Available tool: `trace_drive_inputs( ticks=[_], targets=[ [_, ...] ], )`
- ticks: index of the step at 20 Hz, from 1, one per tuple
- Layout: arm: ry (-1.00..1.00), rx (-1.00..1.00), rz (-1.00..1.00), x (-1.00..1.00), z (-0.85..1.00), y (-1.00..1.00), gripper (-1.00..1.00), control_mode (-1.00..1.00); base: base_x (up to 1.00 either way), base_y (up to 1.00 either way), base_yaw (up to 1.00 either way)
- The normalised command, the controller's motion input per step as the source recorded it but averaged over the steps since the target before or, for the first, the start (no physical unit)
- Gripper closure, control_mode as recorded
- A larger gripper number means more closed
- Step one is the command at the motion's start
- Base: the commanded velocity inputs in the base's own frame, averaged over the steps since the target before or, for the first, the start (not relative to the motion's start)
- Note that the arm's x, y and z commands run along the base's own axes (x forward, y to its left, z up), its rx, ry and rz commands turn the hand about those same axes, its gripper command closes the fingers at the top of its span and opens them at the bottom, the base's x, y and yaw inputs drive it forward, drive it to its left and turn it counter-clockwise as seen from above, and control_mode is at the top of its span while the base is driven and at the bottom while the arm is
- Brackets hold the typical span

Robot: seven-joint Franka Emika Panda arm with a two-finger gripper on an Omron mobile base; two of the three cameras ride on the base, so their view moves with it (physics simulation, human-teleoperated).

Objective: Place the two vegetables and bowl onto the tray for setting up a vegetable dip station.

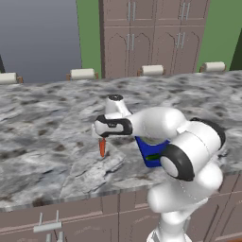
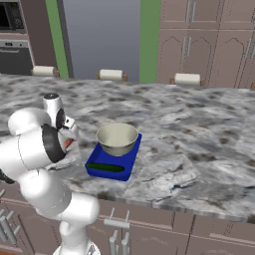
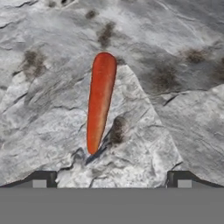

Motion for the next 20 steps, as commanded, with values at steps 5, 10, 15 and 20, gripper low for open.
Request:
trace_drive_inputs(
  ticks=[5,10,15,20],
  targets=[
    [0.05,-0.02,0.11,0.27,-0.24,0.1,-1.0,-1.0,0.0,0.0,0.0],
    [0.03,-0.01,0.05,0.3,-0.22,0.06,-1.0,-1.0,0.0,0.0,0.0],
    [0.01,-0.04,0.0,0.28,-0.23,0.05,-1.0,-1.0,0.0,0.0,0.0],
    [0.0,-0.04,0.0,0.24,-0.23,0.09,-1.0,-1.0,0.0,0.0,0.0]
  ],
)
